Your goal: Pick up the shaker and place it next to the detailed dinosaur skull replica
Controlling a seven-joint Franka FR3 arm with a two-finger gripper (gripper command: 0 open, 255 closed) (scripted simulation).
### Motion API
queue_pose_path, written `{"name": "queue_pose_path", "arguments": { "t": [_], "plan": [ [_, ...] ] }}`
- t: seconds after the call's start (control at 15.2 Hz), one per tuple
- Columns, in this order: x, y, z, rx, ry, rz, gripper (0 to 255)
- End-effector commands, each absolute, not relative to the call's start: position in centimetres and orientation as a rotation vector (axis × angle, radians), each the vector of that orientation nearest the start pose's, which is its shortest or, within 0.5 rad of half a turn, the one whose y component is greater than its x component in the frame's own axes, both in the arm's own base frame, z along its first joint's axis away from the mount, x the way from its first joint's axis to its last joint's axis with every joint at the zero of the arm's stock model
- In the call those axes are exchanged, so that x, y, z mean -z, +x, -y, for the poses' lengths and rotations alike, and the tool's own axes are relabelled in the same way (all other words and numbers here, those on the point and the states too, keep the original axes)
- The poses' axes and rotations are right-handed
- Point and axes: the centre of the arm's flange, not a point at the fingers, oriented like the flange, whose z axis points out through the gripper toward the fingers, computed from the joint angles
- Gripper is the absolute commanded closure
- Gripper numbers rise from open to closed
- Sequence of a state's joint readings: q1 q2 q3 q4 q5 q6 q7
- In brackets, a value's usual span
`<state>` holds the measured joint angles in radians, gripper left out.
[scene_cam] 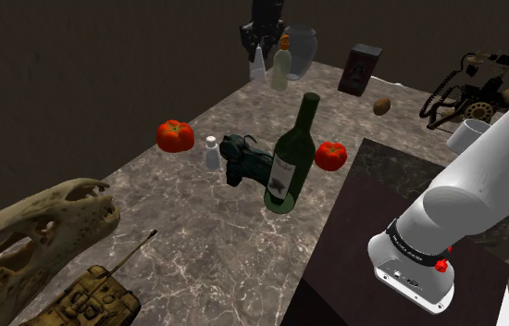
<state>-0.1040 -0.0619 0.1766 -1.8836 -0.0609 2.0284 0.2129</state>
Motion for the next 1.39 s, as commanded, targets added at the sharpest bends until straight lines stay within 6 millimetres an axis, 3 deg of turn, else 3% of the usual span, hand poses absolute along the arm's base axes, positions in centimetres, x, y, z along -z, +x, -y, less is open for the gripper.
{"name": "queue_pose_path", "arguments": {
  "t": [0.0, 0.59, 1.32],
  "plan": [
    [-56.3, 56.2, -4.0, 0.338, -3.156, -0.187, 255],
    [-60.8, 56.2, -4.0, 0.338, -3.156, -0.187, 255],
    [-60.8, 52.9, -18.1, 0.338, -3.156, -0.187, 255]
  ]
}}
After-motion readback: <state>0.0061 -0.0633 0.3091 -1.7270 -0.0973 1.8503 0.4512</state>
